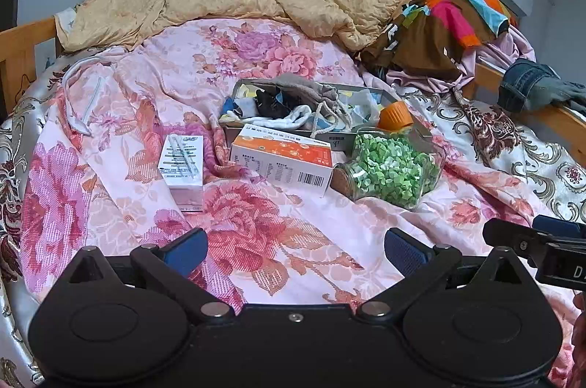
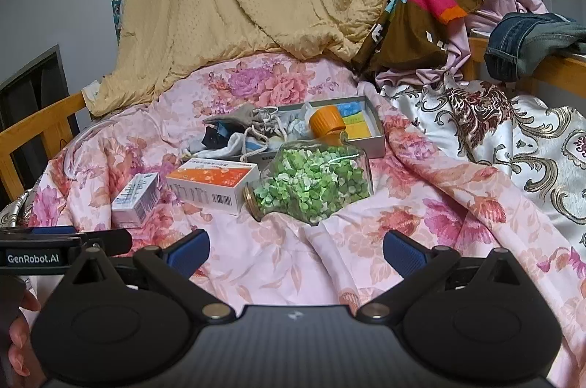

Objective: Organize soft objects

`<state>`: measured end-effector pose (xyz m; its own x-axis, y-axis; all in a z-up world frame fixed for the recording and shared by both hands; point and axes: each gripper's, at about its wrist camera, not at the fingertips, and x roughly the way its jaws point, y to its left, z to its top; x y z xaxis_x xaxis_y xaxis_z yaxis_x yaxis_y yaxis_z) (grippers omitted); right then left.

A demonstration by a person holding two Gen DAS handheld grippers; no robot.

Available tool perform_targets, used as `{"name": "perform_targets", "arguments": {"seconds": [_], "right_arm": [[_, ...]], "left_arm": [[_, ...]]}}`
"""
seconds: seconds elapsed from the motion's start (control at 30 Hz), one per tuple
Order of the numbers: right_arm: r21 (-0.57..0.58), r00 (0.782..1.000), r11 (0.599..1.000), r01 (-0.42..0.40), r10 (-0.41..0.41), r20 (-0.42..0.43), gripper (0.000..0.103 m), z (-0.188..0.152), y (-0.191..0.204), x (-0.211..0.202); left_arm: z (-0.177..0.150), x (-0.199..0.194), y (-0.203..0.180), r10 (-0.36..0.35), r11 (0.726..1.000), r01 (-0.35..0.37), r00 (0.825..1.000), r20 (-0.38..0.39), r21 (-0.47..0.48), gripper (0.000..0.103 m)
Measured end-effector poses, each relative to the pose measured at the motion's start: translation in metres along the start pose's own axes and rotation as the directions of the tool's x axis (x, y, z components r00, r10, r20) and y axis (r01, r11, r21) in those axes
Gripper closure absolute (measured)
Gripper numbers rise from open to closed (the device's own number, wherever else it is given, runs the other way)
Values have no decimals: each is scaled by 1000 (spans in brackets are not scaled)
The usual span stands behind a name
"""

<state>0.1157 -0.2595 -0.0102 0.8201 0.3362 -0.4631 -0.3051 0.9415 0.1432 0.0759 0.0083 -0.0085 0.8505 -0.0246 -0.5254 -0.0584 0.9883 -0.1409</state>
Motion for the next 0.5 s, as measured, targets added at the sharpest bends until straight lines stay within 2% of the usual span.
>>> {"name": "perform_targets", "arguments": {"seconds": [0.5], "right_arm": [[-1,1000,1000,6,-6,-25,0,-4,-1,7]], "left_arm": [[-4,7,-1,9,1000,-9,1000,-24,10,1]]}}
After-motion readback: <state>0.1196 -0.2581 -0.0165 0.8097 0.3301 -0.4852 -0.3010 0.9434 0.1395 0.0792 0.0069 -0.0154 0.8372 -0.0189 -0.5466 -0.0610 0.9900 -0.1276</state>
